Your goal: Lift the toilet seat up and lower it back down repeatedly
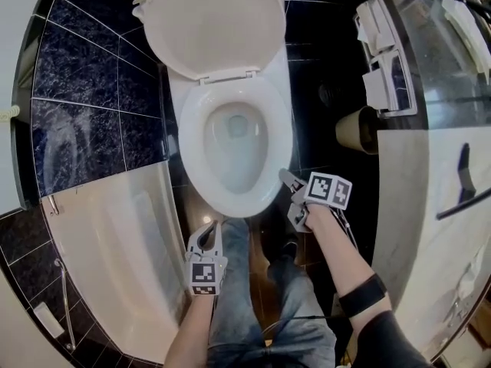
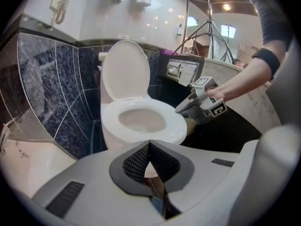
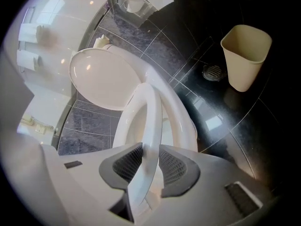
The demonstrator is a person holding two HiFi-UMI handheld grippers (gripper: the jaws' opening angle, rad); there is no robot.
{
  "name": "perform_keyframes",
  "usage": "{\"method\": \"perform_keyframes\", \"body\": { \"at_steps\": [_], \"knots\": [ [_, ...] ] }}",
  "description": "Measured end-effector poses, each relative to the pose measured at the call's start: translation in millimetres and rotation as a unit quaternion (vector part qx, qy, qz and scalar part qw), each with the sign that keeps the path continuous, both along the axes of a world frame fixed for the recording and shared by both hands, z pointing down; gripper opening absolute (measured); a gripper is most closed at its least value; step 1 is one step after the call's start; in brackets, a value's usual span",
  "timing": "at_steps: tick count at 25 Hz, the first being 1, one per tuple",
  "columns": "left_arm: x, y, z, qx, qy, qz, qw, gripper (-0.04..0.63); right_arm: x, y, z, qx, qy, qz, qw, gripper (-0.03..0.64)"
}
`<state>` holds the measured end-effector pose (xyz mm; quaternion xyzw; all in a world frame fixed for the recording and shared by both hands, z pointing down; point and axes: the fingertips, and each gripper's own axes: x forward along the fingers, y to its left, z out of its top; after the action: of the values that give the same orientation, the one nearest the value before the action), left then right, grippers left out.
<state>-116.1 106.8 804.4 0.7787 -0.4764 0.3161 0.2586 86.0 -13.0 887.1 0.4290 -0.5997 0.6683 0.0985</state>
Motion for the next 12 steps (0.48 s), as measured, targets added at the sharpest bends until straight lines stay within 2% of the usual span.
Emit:
{"method": "perform_keyframes", "body": {
  "at_steps": [3, 5, 12],
  "knots": [
    [3, 11, 16, -0.033, 0.003, -0.004, 0.9994, -0.008, 0, -8, -28, 0.004, -0.004, -0.001, 1.000, 0.127],
    [10, 7, 21, -0.041, 0.010, -0.005, 0.9991, -0.008, 0, -13, -42, 0.007, -0.004, -0.005, 1.000, 0.130],
    [28, -42, -13, -0.002, 0.042, -0.021, 0.9989, -0.008, -3, -25, -70, 0.011, 0.001, -0.008, 1.000, 0.133]
  ]
}}
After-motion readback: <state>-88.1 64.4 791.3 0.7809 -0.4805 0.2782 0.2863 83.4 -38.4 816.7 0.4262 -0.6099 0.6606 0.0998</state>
